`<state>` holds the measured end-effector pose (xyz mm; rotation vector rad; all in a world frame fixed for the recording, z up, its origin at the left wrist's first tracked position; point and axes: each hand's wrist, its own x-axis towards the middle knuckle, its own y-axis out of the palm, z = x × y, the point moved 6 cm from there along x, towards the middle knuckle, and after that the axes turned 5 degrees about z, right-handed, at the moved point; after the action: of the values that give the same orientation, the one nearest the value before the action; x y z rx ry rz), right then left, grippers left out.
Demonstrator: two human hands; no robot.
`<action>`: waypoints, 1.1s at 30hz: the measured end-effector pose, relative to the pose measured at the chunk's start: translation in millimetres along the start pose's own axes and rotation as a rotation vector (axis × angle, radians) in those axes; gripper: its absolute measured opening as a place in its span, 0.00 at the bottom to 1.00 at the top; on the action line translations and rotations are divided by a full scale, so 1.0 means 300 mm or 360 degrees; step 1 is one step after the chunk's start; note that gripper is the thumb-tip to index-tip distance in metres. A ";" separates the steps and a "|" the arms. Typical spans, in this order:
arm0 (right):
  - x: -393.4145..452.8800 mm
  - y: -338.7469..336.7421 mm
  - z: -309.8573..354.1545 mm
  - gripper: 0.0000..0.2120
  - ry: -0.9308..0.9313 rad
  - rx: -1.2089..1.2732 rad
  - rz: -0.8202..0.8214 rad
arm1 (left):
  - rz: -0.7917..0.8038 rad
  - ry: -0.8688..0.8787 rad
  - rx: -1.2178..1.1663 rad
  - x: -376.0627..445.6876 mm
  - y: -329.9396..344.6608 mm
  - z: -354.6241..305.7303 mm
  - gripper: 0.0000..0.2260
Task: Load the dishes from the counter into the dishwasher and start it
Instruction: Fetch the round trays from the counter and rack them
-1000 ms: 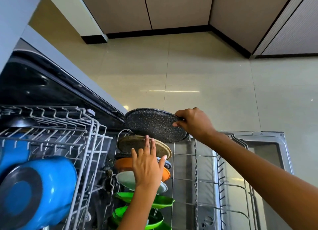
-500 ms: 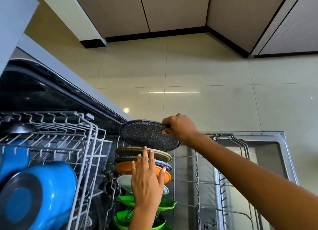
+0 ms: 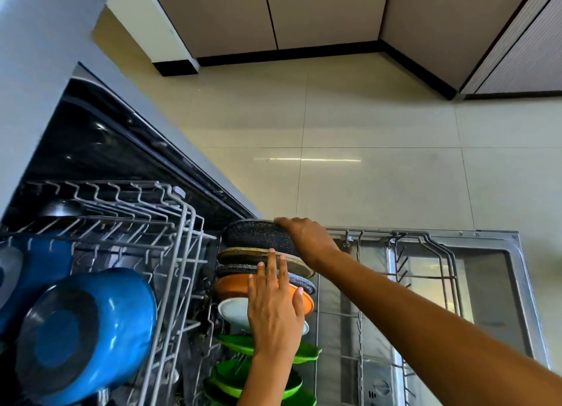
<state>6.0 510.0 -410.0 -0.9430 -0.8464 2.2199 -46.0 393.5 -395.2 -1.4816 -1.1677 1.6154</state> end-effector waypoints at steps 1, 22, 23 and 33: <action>0.003 0.008 -0.003 0.29 -0.0002 0.0002 0.0018 | 0.0007 0.0005 -0.0009 0.003 -0.001 -0.001 0.27; -0.627 -0.031 -0.007 0.14 0.0221 0.0588 -0.0769 | -0.0315 0.0114 -0.0484 -0.148 -0.176 -0.062 0.18; -0.684 -0.037 0.015 0.13 0.0210 0.0598 -0.0814 | -0.0434 0.0117 -0.0560 -0.217 -0.201 -0.065 0.16; -1.355 -0.216 0.453 0.12 -0.0055 0.0511 -0.0729 | -0.0662 0.0171 -0.0496 -1.197 -0.585 -0.108 0.16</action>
<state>155.2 220.9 -123.7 -0.4992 -0.6190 1.8981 22.8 145.4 -87.7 -1.3715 -1.5948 1.0979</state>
